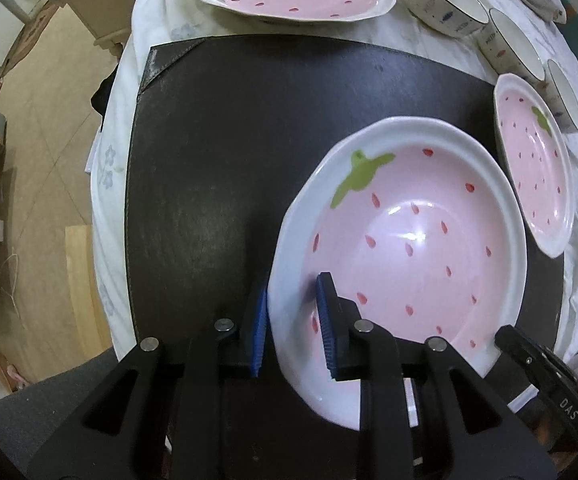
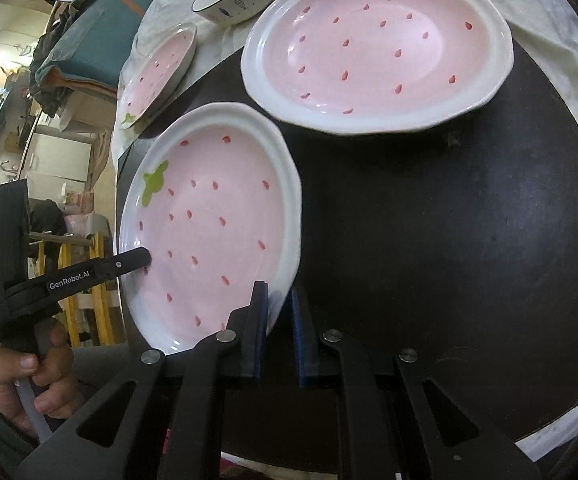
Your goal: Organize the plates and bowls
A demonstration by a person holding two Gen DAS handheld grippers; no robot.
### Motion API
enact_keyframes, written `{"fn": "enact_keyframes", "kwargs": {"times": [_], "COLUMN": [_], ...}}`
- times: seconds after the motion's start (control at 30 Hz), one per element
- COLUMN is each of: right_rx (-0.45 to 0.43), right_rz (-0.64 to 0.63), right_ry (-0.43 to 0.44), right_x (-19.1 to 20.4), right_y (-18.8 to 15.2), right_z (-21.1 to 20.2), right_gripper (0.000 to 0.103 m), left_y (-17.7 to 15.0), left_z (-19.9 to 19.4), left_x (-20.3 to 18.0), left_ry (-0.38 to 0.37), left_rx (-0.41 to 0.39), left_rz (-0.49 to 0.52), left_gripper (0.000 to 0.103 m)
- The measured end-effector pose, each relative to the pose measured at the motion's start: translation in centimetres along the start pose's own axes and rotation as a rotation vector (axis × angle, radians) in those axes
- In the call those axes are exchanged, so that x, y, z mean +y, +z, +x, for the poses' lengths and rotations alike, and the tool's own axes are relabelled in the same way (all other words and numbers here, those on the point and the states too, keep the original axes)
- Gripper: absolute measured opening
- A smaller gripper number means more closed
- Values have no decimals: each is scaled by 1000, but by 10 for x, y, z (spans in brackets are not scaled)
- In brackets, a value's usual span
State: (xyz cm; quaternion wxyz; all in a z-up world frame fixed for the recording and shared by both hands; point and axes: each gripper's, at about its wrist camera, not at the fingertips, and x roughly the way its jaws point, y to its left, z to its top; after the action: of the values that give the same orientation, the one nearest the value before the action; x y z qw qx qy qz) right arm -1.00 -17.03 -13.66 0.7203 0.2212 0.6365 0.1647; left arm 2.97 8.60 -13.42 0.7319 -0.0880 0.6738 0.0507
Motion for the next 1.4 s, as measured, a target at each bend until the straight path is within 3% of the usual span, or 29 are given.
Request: {"fn": "enact_keyframes", "kwargs": {"times": [0.2,0.4,0.57,0.6,0.63,0.73,0.8,0.9,0.93,1.0,1.03,1.17,1.4], "right_rx": [-28,-6,16,5,-13,-76,-107,-128,-131,-141,-148,-183,-195], "right_rz": [-11,-55,-1,-4,-8,8,25,68,92,128,143,317,314], "right_ry": [-7,-78,-42,-45,-49,-49,-63,-65,-76,-96,-98,22,9], "right_x": [-5,-4,-17,-18,-17,-21,-28,-50,-59,-79,-90,-130,-149], "right_y": [3,-5,-5,-3,0,15,32,60,68,87,94,110,118], "right_z": [-4,-11,-23,-29,-36,-62,-77,-94,-98,-103,-106,-113,-120], "right_gripper": [12,11,10,10,10,15,15,16,21,41,59,61,61], "left_y": [4,-20,-11,-11,-14,-5,2,15,15,22,25,41,68], "left_z": [2,2,-10,-16,-25,-47,-55,-65,-63,-56,-54,-60,-31], "left_x": [-11,-31,-33,-35,-36,-47,-62,-71,-78,-84,-89,-112,-140], "left_ry": [35,31,43,42,34,0,-37,-106,-129,-150,-164,-187,-204], "left_rx": [-8,31,1,-17,-44,-129,-161,-148,-135,-107,-87,-110,-87], "left_rz": [65,122,108,106,108,122,122,102,94,76,65,55,106], "left_gripper": [22,22,24,31,45,69,74,74,74,74,74,75,75]}}
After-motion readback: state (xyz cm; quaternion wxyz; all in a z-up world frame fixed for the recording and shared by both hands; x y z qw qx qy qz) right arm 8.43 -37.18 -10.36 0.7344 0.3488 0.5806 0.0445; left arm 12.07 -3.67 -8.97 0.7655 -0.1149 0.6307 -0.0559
